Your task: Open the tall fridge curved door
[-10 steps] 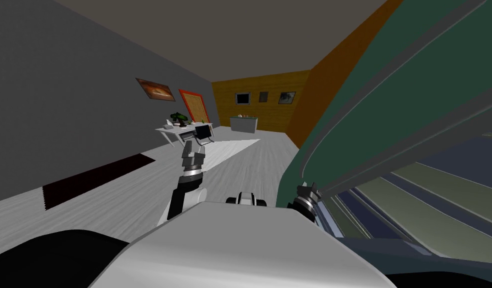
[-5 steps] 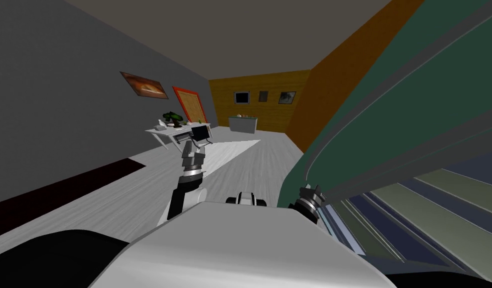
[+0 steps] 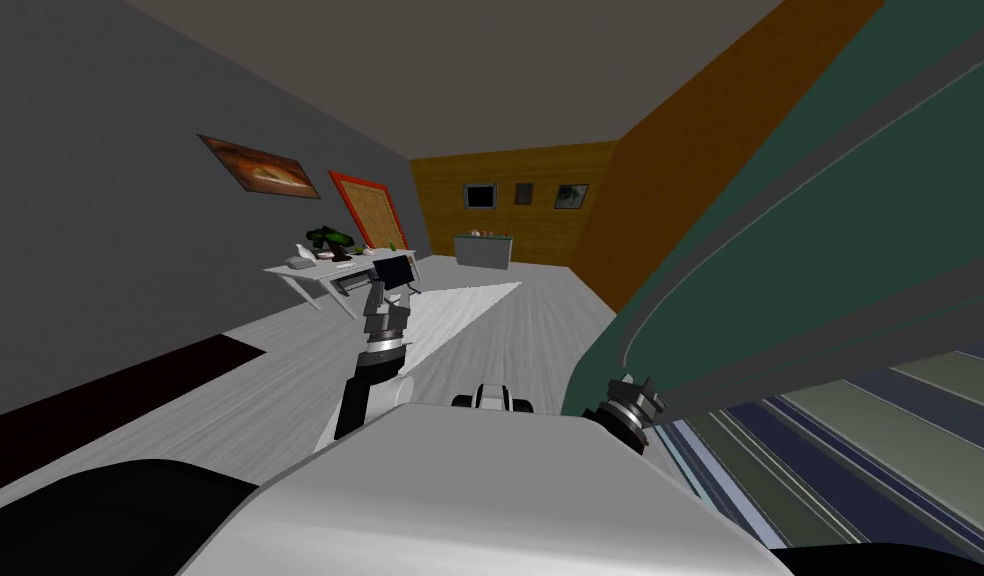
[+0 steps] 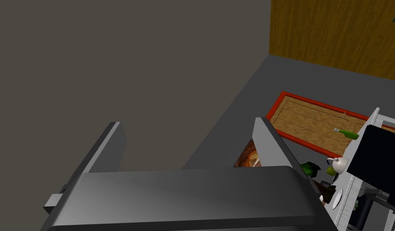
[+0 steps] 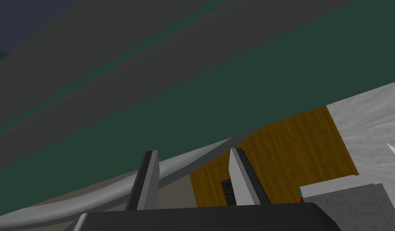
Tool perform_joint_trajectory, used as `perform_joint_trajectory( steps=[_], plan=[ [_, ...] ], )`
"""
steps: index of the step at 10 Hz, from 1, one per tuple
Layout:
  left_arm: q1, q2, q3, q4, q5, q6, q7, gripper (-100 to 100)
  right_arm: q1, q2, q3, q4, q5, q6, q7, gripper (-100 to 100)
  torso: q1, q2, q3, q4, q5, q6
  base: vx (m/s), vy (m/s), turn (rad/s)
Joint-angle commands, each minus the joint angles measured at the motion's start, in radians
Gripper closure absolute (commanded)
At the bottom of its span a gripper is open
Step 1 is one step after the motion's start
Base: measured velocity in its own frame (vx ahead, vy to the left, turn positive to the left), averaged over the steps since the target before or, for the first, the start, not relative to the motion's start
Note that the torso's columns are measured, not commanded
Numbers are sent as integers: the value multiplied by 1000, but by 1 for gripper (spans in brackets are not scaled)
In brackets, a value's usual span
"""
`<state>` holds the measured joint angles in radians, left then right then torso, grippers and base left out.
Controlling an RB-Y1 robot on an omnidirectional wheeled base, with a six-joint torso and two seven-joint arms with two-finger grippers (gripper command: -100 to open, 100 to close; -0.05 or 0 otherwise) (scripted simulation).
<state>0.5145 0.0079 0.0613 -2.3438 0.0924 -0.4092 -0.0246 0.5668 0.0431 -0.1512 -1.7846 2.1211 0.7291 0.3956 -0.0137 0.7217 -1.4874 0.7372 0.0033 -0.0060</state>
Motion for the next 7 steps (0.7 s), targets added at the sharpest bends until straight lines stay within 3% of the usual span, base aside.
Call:
perform_joint_trajectory(
  steps=[1,3,4,7],
  plan=[
    [0,0,0,0,0,0,0,0,-9,-4,-29,-6,-28,27,22,100,2,3,3,0,-1,2,307,265,-133],
    [0,0,0,0,0,0,0,0,-10,-2,-40,-5,-44,38,32,100,6,13,8,1,-2,4,277,217,-64],
    [0,0,0,0,0,0,0,0,-3,-1,-32,-7,-37,30,24,100,7,13,9,1,-3,5,137,110,-22],
    [0,0,0,0,0,0,0,0,-12,1,-56,-1,-73,58,51,100,4,10,8,0,-5,4,247,133,-70]
  ],
)
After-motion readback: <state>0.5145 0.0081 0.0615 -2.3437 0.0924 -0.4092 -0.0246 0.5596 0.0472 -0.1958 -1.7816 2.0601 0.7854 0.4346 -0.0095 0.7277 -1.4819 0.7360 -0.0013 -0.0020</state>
